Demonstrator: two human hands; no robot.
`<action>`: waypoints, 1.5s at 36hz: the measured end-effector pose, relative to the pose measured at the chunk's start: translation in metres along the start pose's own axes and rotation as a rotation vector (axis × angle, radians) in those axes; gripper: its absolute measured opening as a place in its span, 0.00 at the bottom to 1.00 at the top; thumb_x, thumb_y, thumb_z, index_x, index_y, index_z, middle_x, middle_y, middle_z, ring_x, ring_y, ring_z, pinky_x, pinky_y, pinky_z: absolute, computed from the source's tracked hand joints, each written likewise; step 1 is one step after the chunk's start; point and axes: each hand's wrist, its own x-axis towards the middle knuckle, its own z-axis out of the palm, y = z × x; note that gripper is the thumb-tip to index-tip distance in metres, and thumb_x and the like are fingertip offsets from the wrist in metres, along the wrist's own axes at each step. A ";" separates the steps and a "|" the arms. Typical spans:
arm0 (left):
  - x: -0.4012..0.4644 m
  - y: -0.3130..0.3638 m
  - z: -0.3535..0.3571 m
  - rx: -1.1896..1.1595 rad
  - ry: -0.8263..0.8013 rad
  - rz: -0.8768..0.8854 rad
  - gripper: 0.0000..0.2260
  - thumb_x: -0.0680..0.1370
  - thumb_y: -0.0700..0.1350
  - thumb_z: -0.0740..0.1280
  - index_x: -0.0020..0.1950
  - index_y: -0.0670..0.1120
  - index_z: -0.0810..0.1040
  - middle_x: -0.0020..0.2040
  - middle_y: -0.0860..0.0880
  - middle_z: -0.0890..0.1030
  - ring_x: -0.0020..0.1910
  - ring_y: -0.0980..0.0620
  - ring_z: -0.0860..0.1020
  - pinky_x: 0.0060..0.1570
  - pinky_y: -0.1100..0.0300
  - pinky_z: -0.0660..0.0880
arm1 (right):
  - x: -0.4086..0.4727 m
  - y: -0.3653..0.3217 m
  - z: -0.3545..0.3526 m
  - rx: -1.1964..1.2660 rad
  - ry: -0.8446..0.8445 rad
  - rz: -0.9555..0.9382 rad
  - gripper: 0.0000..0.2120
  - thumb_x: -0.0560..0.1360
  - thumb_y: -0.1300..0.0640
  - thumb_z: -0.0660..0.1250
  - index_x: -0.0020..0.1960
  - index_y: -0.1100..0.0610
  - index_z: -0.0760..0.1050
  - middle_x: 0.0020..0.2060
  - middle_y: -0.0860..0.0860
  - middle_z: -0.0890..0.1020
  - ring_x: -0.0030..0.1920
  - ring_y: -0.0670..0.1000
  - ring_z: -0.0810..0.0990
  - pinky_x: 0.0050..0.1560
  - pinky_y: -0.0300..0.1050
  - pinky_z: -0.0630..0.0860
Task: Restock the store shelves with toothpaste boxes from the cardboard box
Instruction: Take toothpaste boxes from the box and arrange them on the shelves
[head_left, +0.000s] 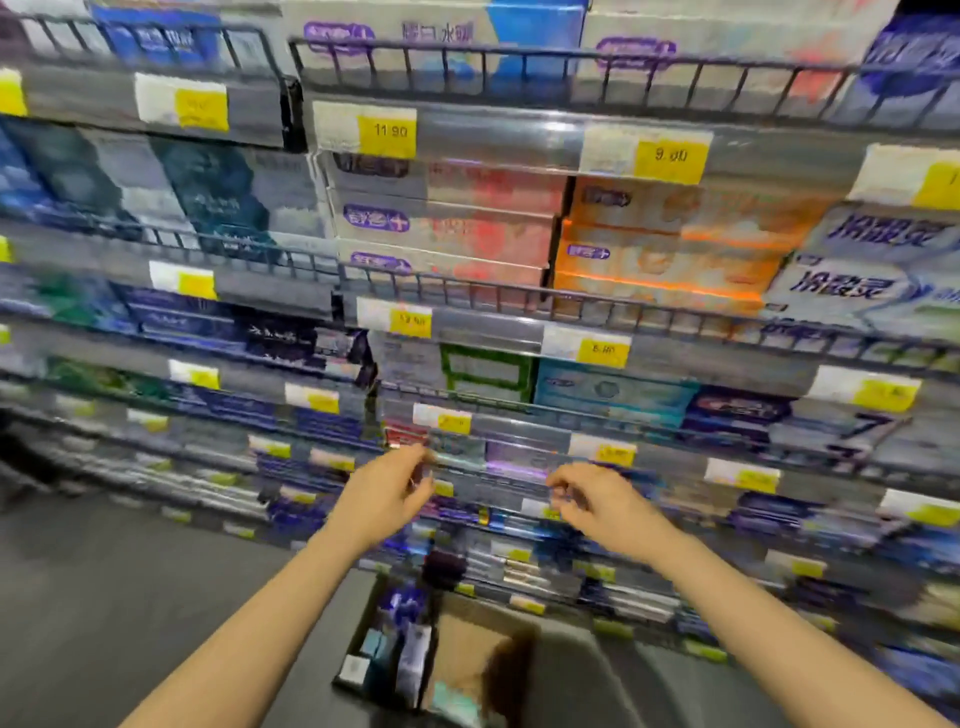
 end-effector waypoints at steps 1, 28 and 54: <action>-0.005 -0.012 0.006 -0.001 -0.031 -0.018 0.10 0.79 0.51 0.60 0.56 0.48 0.73 0.44 0.51 0.78 0.42 0.49 0.78 0.37 0.58 0.69 | 0.001 0.002 0.016 0.012 -0.029 0.032 0.08 0.77 0.56 0.62 0.51 0.59 0.75 0.41 0.52 0.77 0.39 0.50 0.74 0.43 0.45 0.71; -0.110 -0.251 0.279 -0.142 -0.649 0.045 0.17 0.71 0.59 0.59 0.57 0.56 0.71 0.49 0.55 0.80 0.46 0.60 0.76 0.41 0.65 0.77 | 0.000 0.053 0.391 0.408 -0.126 0.918 0.10 0.73 0.60 0.70 0.53 0.55 0.76 0.49 0.55 0.79 0.46 0.51 0.80 0.49 0.38 0.74; -0.138 -0.373 0.576 0.017 -0.483 0.631 0.22 0.82 0.59 0.51 0.74 0.55 0.60 0.58 0.52 0.78 0.68 0.50 0.66 0.68 0.38 0.59 | 0.044 0.279 0.763 -0.146 -0.622 0.797 0.34 0.72 0.56 0.68 0.73 0.54 0.54 0.69 0.54 0.65 0.68 0.55 0.65 0.66 0.51 0.66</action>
